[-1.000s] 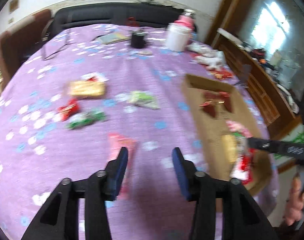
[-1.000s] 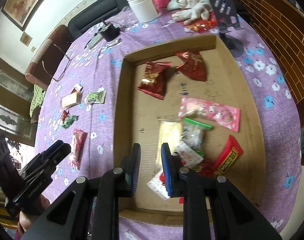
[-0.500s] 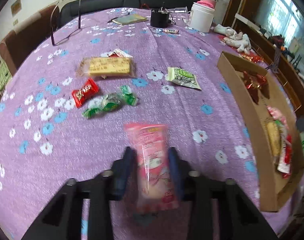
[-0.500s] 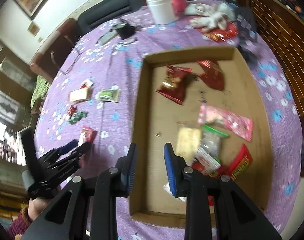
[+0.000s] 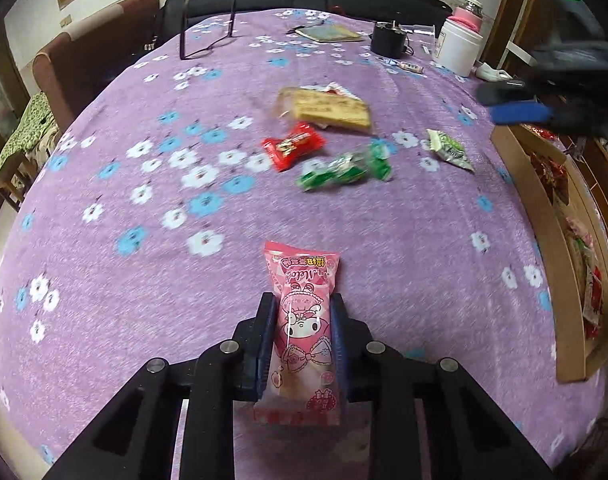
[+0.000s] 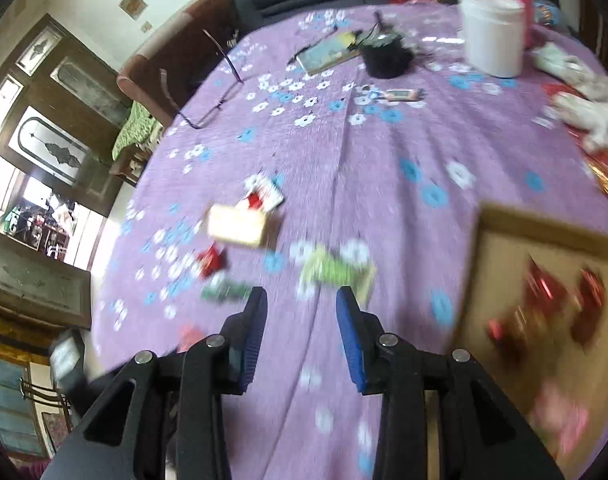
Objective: Organize snacks
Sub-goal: 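Grasp another pink character packet with the left gripper while the right returns to the pile, then grasp the green-white candy packet with the right gripper while the left holds the pink packet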
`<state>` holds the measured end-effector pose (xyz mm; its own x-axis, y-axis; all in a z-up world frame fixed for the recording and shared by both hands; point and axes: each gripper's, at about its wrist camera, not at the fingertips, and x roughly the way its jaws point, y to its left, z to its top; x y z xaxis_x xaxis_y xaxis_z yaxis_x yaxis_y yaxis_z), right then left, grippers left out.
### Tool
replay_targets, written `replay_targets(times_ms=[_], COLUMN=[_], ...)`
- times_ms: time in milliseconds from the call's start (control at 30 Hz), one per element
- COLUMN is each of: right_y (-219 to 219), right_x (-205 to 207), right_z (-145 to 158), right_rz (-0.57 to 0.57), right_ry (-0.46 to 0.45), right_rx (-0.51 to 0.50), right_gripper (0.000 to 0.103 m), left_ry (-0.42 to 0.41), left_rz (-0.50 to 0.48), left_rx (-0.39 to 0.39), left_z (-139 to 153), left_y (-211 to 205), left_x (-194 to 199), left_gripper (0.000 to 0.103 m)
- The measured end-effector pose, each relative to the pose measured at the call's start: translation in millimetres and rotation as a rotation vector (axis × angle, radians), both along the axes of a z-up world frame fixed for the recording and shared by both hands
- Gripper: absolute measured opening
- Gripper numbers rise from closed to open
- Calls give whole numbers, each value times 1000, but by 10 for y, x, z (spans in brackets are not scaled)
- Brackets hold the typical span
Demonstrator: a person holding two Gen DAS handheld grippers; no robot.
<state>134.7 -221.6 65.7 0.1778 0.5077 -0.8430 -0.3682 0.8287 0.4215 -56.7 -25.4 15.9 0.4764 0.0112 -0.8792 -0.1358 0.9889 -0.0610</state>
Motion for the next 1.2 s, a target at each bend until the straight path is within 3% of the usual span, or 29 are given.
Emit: replay_targets(times_ms=[233,467,533,633,800,833,900,933,1200], right_y=[134,155,205,283,477,515,569,571,505], right_x=[328,-95,-190,-195,-220,-254,-266,-303,-771], right_z=[-412,-446,-366,-280,-386,-421,-467,-457,-205], right_rz=[-21,50,70,72,80,84,83,70,43], right_ry=[97,200,148,63,46,43,39,21,22], right_rx=[-18,30,-30,-108,-191,-205,-226,-234,-88], right_gripper=[35,35,35,44,44,42,17,16,16], left_ry=[-9,-16,-16,-16,-27,-29,-37,-43,-51], left_rz=[-13,-10,-8,-10,-28,-28,-30,-27,23], left_rx=[-3,-52,-60,-64,-66,-74,-80,-89,-174], left_z=[-2,7,10,12,9,8,8,7,10], left_y=[19,120,152,179,211,224,240,256,402], left_x=[-68,-76,-72,-61,-43,-42,-47,-53,-94], left_gripper=[27,27,27,27,27,26,25,25,24])
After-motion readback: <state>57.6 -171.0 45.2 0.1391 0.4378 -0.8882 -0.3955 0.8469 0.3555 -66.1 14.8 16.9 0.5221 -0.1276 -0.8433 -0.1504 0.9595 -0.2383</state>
